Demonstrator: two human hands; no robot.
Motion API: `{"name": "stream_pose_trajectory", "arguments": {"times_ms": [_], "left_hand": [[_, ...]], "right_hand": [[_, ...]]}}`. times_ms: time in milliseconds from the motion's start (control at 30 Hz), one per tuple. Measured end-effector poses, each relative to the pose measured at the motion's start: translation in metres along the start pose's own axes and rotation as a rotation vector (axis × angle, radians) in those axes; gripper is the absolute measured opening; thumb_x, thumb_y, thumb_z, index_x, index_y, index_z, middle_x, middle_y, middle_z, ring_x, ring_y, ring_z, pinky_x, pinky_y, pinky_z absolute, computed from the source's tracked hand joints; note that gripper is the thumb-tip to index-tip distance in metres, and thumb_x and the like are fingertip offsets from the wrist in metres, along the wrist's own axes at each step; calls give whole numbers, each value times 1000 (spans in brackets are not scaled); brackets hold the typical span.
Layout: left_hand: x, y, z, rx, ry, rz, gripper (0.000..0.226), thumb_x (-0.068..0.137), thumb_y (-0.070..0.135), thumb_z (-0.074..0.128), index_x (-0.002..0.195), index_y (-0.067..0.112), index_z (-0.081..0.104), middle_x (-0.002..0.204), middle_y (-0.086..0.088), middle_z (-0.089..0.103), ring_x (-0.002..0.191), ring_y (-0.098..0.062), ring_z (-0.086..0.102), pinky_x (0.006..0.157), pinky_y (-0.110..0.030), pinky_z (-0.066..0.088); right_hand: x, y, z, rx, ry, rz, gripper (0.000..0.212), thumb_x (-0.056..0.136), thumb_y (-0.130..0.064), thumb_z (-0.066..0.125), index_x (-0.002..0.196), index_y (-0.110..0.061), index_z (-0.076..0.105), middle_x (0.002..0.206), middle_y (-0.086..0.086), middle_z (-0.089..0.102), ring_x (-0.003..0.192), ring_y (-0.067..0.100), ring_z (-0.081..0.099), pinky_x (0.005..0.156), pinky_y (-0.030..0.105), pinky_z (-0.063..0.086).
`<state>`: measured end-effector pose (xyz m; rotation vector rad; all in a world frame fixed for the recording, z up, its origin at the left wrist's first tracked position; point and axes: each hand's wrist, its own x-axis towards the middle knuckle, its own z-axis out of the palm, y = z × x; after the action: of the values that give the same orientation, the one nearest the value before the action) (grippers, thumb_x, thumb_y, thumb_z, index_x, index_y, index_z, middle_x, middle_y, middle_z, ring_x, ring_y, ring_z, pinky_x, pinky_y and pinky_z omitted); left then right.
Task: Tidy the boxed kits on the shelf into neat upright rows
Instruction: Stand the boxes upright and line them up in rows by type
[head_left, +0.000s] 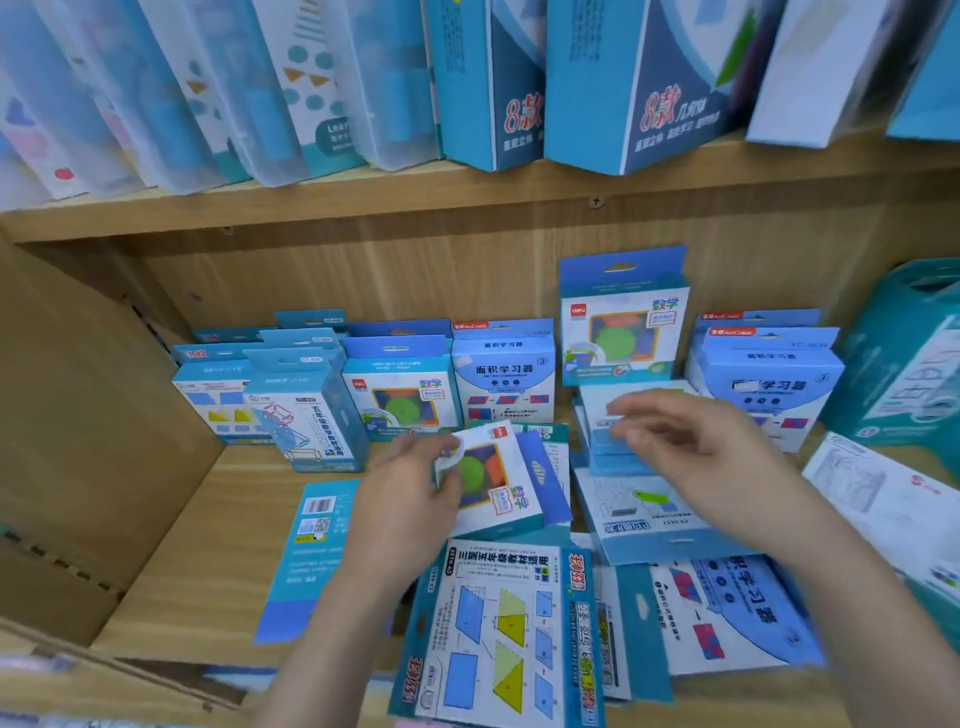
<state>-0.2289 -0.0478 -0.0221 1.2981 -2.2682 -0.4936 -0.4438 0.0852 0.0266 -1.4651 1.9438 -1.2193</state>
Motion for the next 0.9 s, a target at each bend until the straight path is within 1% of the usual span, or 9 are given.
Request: {"name": "stream_pose_trajectory", "arguments": {"times_ms": [100,167,267,400,467,533,667,767,900], "left_hand": [[-21,-8,-1,30,-19,-104,38,90,37,57,127,28,54,109,2,56,97,-20,58,77,-31,42],[-27,-9,1,31,-12,-125,44,90,42,56,130,29,48,111,0,56,96,-22,58,74,-32,42],[-24,-12,3,35,-2,-167,49,89,45,56,133,27,42,112,-6,55,102,-27,58,77,-36,43],[-20,-18,6,24,-95,-274,57,87,49,57,134,25,35,104,-7,59,100,-32,58,78,-38,43],[-16,-18,4,-38,-110,-307,60,86,47,61,135,26,32,94,0,58,97,-30,59,73,-35,42],[-11,-18,1,-73,-131,-321,64,86,44,63,137,25,31,97,2,60,97,-27,59,72,-33,40],[1,-22,-2,-90,-189,-322,75,82,47,66,143,25,28,136,-3,48,121,-25,49,94,-36,43],[16,-25,-3,-258,-264,-410,81,78,48,72,143,25,29,137,-8,47,122,-26,50,99,-38,43],[24,-24,-2,-568,-199,-504,78,71,28,82,136,23,39,127,-16,52,111,-28,57,94,-37,48]], "right_hand": [[-38,-5,19,-71,-82,-11,20,88,-34,60,103,-47,60,105,-28,64,100,-13,54,88,12,44],[-50,-9,33,-223,-163,-50,28,89,-46,54,116,-49,54,116,-38,49,110,-15,42,92,8,33],[-57,-15,47,-371,-242,-118,40,92,-51,47,131,-46,43,121,-39,31,114,-16,25,98,8,23],[-60,-15,64,-472,-321,-171,60,84,-70,33,138,-43,35,138,-30,26,128,-7,19,105,17,17],[-63,-11,75,-576,-343,-156,69,74,-74,24,129,-41,48,135,-24,39,125,-1,36,103,26,25],[-66,-4,84,-649,-288,-167,56,75,-70,30,105,-38,64,114,-18,59,106,3,55,90,29,32],[-71,-2,92,-675,-205,-180,47,75,-63,35,92,-35,70,106,-11,66,108,9,46,81,37,26],[-73,-2,94,-695,-174,-181,48,75,-61,35,91,-36,72,107,-10,67,109,11,45,79,38,26],[-75,0,97,-698,-145,-182,48,76,-61,33,90,-35,71,104,-10,68,107,10,46,78,38,27]]}}
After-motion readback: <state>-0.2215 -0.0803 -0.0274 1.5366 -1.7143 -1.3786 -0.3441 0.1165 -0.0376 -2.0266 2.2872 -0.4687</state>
